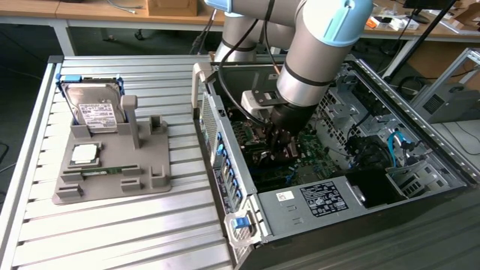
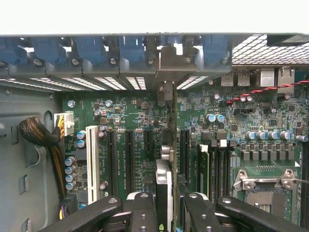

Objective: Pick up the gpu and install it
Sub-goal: 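Insert the gpu into the slot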

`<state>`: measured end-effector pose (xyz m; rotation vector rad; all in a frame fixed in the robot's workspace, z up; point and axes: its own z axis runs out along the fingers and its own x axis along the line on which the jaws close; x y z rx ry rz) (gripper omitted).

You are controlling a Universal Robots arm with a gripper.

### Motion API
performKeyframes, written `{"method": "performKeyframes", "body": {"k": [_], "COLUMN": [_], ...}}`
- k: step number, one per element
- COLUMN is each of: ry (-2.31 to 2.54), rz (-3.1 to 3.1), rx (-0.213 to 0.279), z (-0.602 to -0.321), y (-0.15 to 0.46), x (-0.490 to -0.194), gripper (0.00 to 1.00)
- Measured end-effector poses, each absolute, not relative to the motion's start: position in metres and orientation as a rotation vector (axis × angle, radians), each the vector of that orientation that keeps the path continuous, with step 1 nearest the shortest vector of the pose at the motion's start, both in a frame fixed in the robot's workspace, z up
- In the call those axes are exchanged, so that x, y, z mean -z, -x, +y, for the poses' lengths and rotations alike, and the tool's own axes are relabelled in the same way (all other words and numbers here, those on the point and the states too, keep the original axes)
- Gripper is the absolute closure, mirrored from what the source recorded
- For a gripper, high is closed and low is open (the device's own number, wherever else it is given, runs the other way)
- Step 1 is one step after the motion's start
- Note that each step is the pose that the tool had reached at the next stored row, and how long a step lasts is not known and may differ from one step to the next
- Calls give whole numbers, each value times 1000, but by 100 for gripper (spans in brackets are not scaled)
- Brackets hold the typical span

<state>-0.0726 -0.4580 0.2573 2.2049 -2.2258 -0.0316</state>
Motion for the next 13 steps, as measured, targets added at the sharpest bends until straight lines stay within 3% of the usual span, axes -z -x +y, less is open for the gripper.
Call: {"method": "performKeyframes", "body": {"k": [13], "ry": [-2205], "rz": [-2226], "rx": [32], "z": [-458], "y": [73], "x": [-255], "gripper": [73]}}
